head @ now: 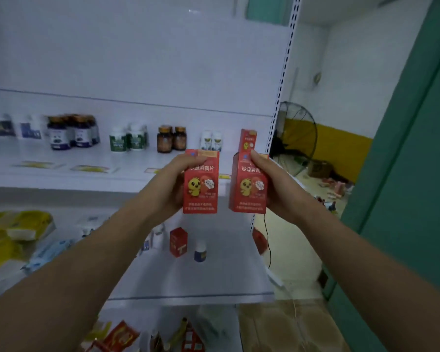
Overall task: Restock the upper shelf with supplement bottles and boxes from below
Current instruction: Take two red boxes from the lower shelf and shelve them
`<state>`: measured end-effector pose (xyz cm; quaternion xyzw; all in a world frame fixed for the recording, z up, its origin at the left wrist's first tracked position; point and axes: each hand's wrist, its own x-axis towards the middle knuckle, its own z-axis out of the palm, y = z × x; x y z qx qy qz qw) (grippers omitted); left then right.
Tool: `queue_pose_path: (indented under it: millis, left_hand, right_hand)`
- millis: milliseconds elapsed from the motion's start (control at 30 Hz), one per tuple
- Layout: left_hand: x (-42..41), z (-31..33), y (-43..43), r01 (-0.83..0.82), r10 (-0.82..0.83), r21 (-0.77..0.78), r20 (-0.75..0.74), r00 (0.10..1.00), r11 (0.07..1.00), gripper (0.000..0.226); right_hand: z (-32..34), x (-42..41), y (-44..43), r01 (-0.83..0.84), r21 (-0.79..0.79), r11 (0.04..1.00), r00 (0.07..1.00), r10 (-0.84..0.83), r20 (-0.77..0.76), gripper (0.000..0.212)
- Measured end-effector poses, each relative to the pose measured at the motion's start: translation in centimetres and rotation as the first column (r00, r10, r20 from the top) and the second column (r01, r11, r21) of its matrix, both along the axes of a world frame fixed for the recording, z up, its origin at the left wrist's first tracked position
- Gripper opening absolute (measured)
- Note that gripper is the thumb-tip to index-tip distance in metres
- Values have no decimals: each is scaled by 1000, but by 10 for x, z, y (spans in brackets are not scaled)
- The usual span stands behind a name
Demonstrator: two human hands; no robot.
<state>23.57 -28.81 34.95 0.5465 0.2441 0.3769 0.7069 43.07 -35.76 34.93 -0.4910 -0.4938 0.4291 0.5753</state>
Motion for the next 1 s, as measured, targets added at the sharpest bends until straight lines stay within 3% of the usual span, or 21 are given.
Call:
queue_pose_path:
  millis: [167,233,333,467,600,867,1000]
  left_hand:
    - [11,23,-1,48,-51,67,46,998,997,23]
    - [14,24,2,51,-55,69,51,997,996,26]
    - [23,22,14,55,-57,82,26,998,995,48]
    - [46,25,32,42,-37,144,-33,999,989,47]
    - [76,28,55,70,-55,215,-77,996,974,39]
    - [165,29,127,11,18,250,-115,993,968,54]
    - [215,23,172,-54,78,208,-106,991,977,58]
  right_hand:
    - [23,4,-11,3,34,999,998,-4,56,22]
    - [24,9,-9,25,35,999,996,-28,79,27]
    - [25,17,-2,78,30,997,992,-80,98,49]
    - [29,31,7,136,59,989,981,-142,131,35]
    - [35,57,21,183,71,981,964,-193,183,41]
    - [36,148,88,289,53,956,915,-292,280,50]
    - [30,197,135,263,30,964,934,-263,242,46]
